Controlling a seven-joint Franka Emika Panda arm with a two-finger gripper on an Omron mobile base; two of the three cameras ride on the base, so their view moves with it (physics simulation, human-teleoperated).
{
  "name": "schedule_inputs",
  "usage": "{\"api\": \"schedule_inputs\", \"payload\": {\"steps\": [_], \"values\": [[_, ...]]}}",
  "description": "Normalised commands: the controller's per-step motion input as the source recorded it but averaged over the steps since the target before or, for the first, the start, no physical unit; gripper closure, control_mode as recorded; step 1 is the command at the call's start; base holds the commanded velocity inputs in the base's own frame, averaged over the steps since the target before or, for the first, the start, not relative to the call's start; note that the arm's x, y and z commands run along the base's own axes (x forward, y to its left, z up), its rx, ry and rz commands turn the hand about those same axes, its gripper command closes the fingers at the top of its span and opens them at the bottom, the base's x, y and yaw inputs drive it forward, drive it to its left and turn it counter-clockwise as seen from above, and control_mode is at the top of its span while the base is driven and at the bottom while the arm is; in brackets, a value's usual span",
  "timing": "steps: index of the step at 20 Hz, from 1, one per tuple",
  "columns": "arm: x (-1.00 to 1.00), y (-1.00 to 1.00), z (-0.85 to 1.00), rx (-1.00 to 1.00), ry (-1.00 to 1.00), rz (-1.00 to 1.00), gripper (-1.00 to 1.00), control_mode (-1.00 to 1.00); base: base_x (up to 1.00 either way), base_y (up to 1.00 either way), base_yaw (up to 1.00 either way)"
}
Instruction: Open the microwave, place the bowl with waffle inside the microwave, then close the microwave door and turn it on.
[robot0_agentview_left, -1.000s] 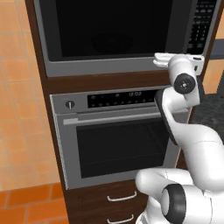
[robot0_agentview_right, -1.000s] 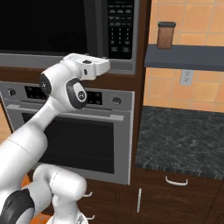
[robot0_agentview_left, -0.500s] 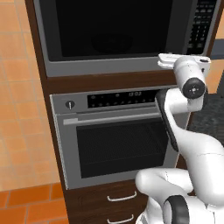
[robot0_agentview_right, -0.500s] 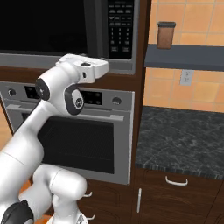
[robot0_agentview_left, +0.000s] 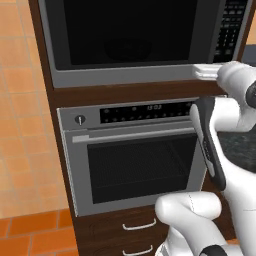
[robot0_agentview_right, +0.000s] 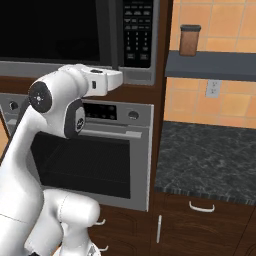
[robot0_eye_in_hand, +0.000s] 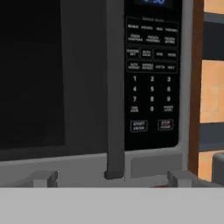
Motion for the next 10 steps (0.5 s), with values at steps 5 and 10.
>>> {"api": "schedule_inputs", "payload": {"steps": [5, 10], "values": [[-0.37, -0.57, 0.0, -0.04, 0.02, 0.04, -1.0, -1.0, 0.0, 0.0, 0.0], [-0.02, -0.26, 0.0, 0.0, -0.01, 0.01, 1.0, -1.0, 0.0, 0.0, 0.0]]}}
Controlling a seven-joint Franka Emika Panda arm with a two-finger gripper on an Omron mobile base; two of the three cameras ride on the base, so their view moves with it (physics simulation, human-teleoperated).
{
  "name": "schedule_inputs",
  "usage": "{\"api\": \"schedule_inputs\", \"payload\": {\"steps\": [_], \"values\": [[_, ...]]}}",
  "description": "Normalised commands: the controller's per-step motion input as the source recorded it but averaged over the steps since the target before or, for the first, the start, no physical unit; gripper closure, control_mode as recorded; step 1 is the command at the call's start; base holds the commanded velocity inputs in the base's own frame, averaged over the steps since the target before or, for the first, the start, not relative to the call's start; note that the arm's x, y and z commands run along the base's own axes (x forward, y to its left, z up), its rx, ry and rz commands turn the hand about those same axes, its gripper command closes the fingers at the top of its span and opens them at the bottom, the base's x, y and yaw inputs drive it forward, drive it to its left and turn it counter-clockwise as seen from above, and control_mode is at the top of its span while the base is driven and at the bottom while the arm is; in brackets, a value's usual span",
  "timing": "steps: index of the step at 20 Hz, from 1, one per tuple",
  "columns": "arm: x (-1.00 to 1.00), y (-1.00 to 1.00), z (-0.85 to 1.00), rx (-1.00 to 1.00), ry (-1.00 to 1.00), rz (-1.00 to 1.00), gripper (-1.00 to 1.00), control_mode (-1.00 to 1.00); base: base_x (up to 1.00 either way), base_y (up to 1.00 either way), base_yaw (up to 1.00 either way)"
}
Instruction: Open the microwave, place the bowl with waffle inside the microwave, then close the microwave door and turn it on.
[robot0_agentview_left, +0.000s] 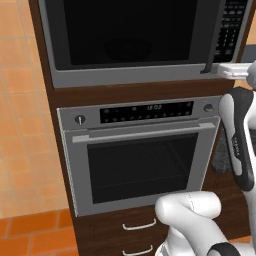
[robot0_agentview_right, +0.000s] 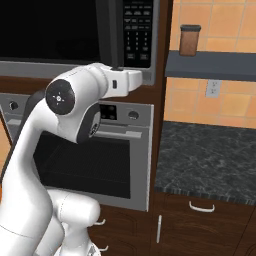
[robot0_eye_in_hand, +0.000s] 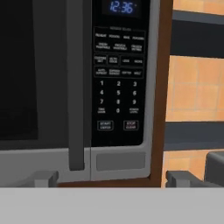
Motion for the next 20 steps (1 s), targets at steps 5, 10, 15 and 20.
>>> {"api": "schedule_inputs", "payload": {"steps": [5, 10, 15, 20], "values": [[0.0, -0.02, 0.0, 0.0, 0.0, 0.0, 1.0, -1.0, 0.0, 0.0, 0.0], [0.0, 0.0, 0.0, 0.0, 0.0, 0.0, 1.0, -1.0, 0.0, 0.0, 0.0], [0.2, -0.02, 0.0, 0.0, 0.0, 0.01, 1.0, -1.0, 0.0, 0.0, 0.0], [0.37, -0.07, 0.0, 0.0, 0.0, 0.01, 1.0, -1.0, 0.0, 0.0, 0.0]]}}
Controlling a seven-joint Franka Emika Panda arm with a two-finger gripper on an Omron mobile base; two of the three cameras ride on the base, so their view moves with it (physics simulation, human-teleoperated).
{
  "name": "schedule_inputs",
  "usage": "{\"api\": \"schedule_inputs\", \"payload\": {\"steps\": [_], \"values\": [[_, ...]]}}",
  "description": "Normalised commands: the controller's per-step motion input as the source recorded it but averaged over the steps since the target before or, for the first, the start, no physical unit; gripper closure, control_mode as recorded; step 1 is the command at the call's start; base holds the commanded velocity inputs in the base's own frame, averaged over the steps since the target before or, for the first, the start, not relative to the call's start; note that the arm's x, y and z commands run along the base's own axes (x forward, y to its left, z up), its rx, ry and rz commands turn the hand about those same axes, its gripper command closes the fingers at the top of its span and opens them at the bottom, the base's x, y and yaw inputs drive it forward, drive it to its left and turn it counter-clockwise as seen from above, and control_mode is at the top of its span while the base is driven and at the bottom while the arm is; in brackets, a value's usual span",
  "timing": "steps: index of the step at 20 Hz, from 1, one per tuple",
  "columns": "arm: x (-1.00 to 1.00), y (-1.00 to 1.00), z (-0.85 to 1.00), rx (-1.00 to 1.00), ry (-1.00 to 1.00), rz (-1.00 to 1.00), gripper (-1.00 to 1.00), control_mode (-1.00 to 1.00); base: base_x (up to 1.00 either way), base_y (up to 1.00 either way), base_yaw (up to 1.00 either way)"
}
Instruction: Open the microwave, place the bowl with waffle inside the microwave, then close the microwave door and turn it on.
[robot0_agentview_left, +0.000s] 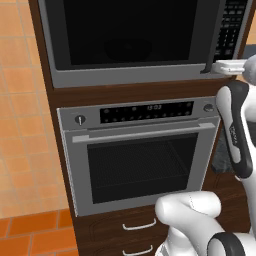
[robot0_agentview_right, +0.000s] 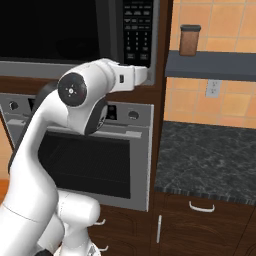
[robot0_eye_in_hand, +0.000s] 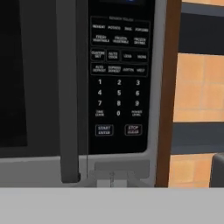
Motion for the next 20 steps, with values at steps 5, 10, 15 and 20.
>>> {"api": "schedule_inputs", "payload": {"steps": [5, 10, 15, 20], "values": [[0.23, 0.0, 0.0, 0.0, 0.0, 0.0, 1.0, -1.0, 0.0, 0.0, 0.0], [0.45, 0.0, 0.0, 0.0, 0.0, 0.0, 1.0, -1.0, 0.0, 0.0, 0.0], [0.48, -0.01, 0.02, 0.06, 0.0, 0.03, 1.0, -1.0, 0.0, 0.0, 0.0], [0.34, -0.16, 0.0, 0.08, 0.0, 0.06, 1.0, -1.0, 0.0, 0.0, 0.0]]}}
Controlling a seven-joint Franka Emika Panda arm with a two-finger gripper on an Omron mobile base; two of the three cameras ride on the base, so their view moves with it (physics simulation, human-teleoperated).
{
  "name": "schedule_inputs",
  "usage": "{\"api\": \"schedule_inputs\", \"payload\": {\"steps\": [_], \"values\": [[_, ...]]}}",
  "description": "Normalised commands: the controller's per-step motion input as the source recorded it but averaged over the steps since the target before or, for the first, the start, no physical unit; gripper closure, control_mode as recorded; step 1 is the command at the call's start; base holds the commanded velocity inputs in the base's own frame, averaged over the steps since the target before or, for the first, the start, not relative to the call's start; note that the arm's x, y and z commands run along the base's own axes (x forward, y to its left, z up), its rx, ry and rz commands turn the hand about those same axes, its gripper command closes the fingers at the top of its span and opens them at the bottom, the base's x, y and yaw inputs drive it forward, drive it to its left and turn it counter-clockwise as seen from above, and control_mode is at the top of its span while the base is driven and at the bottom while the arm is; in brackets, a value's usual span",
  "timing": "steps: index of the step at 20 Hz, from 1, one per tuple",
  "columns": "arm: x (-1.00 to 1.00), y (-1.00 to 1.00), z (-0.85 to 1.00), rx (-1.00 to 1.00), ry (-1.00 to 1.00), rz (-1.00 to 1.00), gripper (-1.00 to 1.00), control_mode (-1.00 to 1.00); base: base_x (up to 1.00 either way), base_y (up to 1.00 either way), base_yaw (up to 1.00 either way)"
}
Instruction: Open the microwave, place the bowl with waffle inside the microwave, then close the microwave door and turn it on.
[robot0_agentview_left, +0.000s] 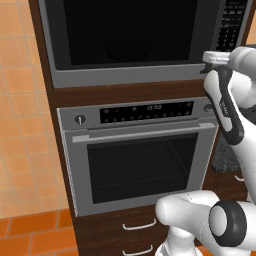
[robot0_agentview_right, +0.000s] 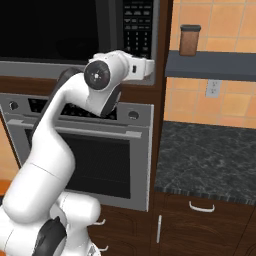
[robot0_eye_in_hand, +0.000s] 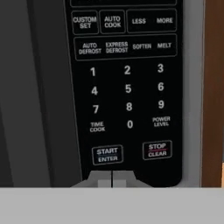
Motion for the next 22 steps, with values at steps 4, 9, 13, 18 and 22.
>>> {"api": "schedule_inputs", "payload": {"steps": [4, 9, 13, 18, 22], "values": [[0.27, -0.1, 0.0, 0.0, 0.0, 0.03, 1.0, -1.0, 0.0, 0.0, 0.0], [0.12, 0.0, -0.01, 0.0, 0.0, 0.07, 1.0, -1.0, 0.0, 0.0, 0.0], [0.39, 0.0, -0.01, 0.0, 0.0, 0.06, 1.0, -1.0, 0.0, 0.0, 0.0], [0.47, 0.0, -0.06, 0.0, -0.03, 0.05, 1.0, -1.0, 0.0, 0.0, 0.0], [0.41, 0.0, -0.38, -0.06, -0.04, -0.01, 1.0, -1.0, 0.0, 0.0, 0.0]]}}
